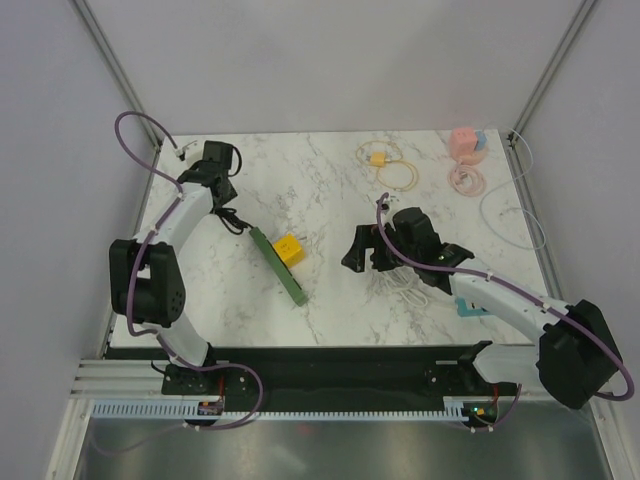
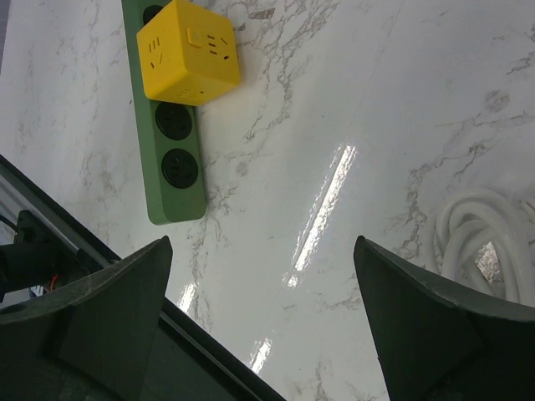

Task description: Pull the plug off the socket

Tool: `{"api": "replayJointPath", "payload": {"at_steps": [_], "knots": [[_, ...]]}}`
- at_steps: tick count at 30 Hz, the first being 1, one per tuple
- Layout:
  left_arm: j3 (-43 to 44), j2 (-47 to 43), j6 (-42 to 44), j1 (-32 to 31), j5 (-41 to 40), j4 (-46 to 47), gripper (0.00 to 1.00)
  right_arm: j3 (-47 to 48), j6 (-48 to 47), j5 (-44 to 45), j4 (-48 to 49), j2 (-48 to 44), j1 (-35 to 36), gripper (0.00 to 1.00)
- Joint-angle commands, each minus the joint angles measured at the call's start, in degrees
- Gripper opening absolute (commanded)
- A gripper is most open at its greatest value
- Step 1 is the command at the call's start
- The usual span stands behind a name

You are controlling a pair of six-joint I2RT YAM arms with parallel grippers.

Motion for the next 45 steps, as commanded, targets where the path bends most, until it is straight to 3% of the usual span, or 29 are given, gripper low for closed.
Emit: {"api": "replayJointPath", "payload": {"at_steps": [1,3,4,5,6,9,13,21,30,35,45], "knots": [[0.22,-2.15,2.19,0.25,0.84,1.3,0.63,-0.33,0.41,-2.09,3.19,1.83,0.66,0.98],[0.75,-2.68,3.15,0.25,2.42,1.04,0.84,0.02,0.59,-2.62,3.63,2.71,1.36,0.98],[1.36,-2.68,3.77,0.25,3.03,0.6,0.88,0.11,0.59,-2.7,3.98,3.33,1.71,0.98],[2.93,-2.86,3.86,0.25,3.74,-1.4,0.98,0.11,0.68,-2.79,4.16,3.51,2.24,0.98],[3.64,-3.03,4.04,0.34,4.35,-2.46,1.0,0.2,0.5,-2.79,4.33,3.86,2.42,0.98],[4.62,-5.31,3.86,0.51,7.6,-5.11,1.0,0.03,0.07,-2.71,4.42,4.12,2.77,0.98],[-0.72,-11.02,3.16,0.52,13.22,-5.99,1.0,0.03,-0.55,-2.09,3.99,4.56,2.77,0.98],[-19.43,-24.72,-0.53,-1.23,41.14,-0.13,0.9,2.13,-0.82,2.56,0.91,6.84,2.77,0.98],[-33.43,-30.98,-9.75,-15.29,38.21,3.94,0.91,3.45,-1.34,1.08,0.2,8.96,2.68,0.98],[-38.0,-29.76,-12.92,-18.55,38.2,9.3,0.91,2.93,-1.87,0.2,0.2,7.82,2.68,0.98],[-38.01,-24.84,-13.37,-20.14,37.76,14.92,0.89,2.49,-1.61,-1.3,0.38,7.02,2.77,0.98]]}}
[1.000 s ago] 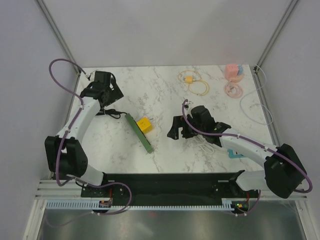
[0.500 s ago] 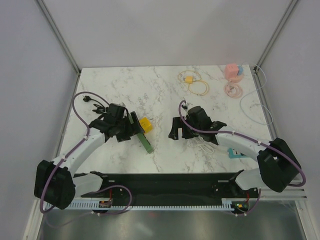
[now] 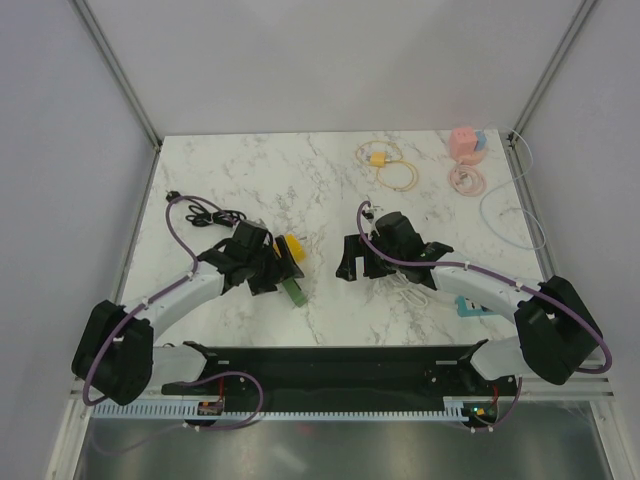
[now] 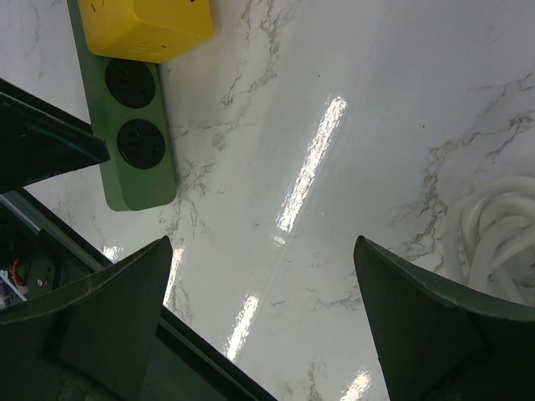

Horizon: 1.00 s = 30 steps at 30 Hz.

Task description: Pull the plug off the socket

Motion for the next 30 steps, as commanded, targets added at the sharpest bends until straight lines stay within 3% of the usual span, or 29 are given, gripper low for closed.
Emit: {"api": "replayJointPath", "payload": {"at_steps": [1,11,17,21,22,26,27,30], "knots": [[0.48,1.4,-1.76,-0.27,-0.23,4.09,0.88,1.37,-0.71,-1.19,0.4,-1.72,0.12,0.98],[-0.92,5.53,-2.02,-0.18,-1.29,6.54,0.85,1.63,0.52,-3.12,1.98,-1.11,0.21,0.98],[-3.64,5.89,-2.2,-0.18,-2.16,8.3,0.75,2.69,1.04,-4.08,2.95,0.83,0.65,0.98],[-5.32,4.57,-1.94,-0.18,-3.04,8.83,0.58,3.65,2.27,-5.23,4.79,2.67,1.7,0.98],[-5.58,4.13,-1.85,-0.18,-2.78,9.09,0.48,3.92,2.45,-5.58,5.67,3.81,1.97,0.98],[-7.42,1.58,-0.88,-0.27,-2.34,10.67,0.29,6.38,4.03,-7.25,7.69,7.15,3.29,0.98],[-7.78,0.36,-0.71,-0.27,-1.91,10.94,0.17,7.86,4.38,-7.51,7.87,7.94,3.81,0.98],[-9.18,-0.97,-0.27,-0.18,-0.68,12.78,0.03,10.59,6.05,-7.17,8.31,10.49,4.78,0.98]]}}
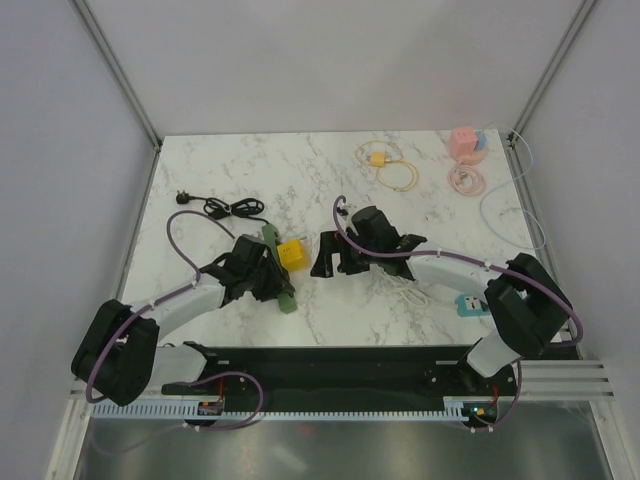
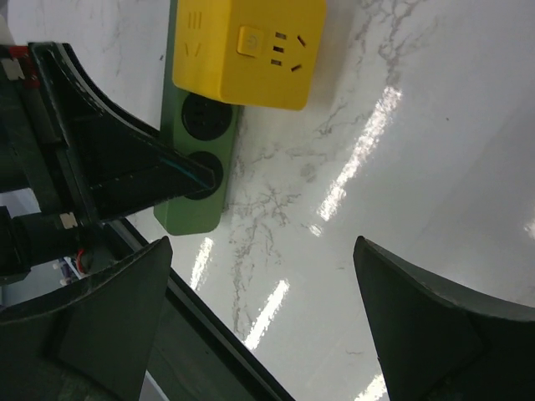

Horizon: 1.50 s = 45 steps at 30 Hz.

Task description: Pull the plug off the socket

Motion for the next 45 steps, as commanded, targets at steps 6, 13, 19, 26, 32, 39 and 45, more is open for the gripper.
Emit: {"api": "replayJointPath", "payload": {"at_steps": [6,13,19,26,32,39,45], "knots": [[-4.68,-3.8,1.46,-0.27,2.31,7.34,0.02,6.74,8.64,1.11,5.74,4.17,1.61,0.98],[-6.44,-5.47,1.55,-0.18,4.16,9.8,0.02,9.11,10.49,1.46,7.85,8.82,2.41,0.98],[-7.58,-8.11,1.9,-0.18,5.04,10.06,0.02,11.4,10.05,2.51,7.68,12.08,2.5,0.98],[-9.25,-10.48,2.08,-0.27,7.06,11.38,0.02,13.68,10.58,3.13,7.68,15.59,2.5,0.98],[-9.34,-11.98,2.16,-0.18,8.03,11.56,0.02,14.74,10.4,3.48,7.68,17.44,2.41,0.98],[-8.64,-13.03,1.81,-0.18,9.26,10.95,0.02,14.57,12.42,0.5,11.97,20.17,3.02,0.98],[-9.07,-17.94,0.93,-0.18,10.05,9.89,0.02,16.76,12.43,-0.91,11.9,22.71,4.25,0.97]]}}
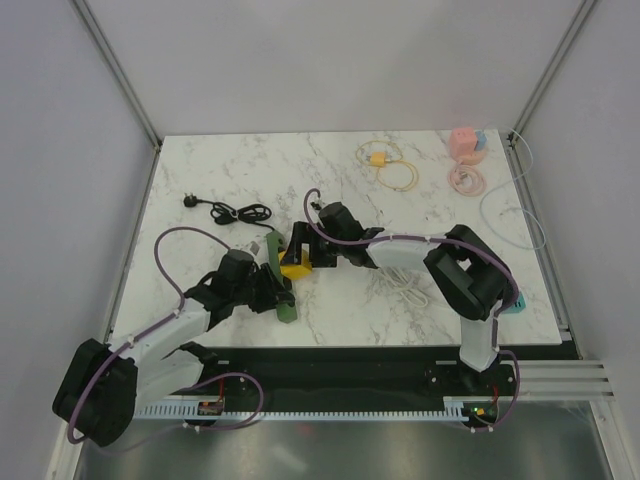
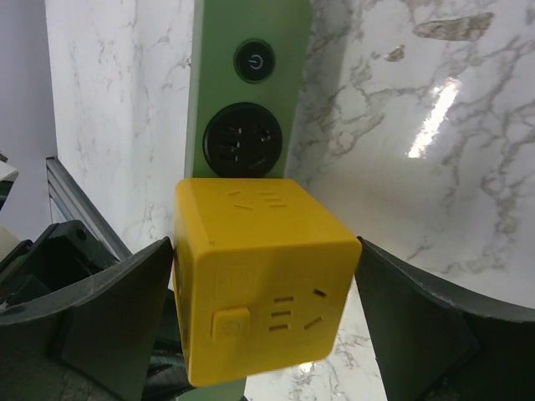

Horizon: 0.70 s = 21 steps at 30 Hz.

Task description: Pull the plug off the socket

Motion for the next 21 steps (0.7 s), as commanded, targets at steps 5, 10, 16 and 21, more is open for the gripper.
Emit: {"api": "replayJointPath", "payload": {"at_steps": [5,10,16,21], "knots": [[1.59,-7.3,1.59,-0.21,3.45,1.29,0.02,4.66,0.38,-0.23,2.37,2.11,2.64,0.91],[1.95,-8.79,1.42,-0.12,4.94,0.58,0.02,5.98,0.03,0.64,2.37,2.72,4.49,0.61],[1.16,-10.99,0.54,-0.12,4.6,-0.47,0.35,7.38,-3.39,2.84,-0.09,2.9,4.49,0.16],[1.51,-16.69,0.1,-0.12,1.43,-6.26,0.94,10.37,-9.26,6.62,-5.45,2.02,5.1,0.0]]}}
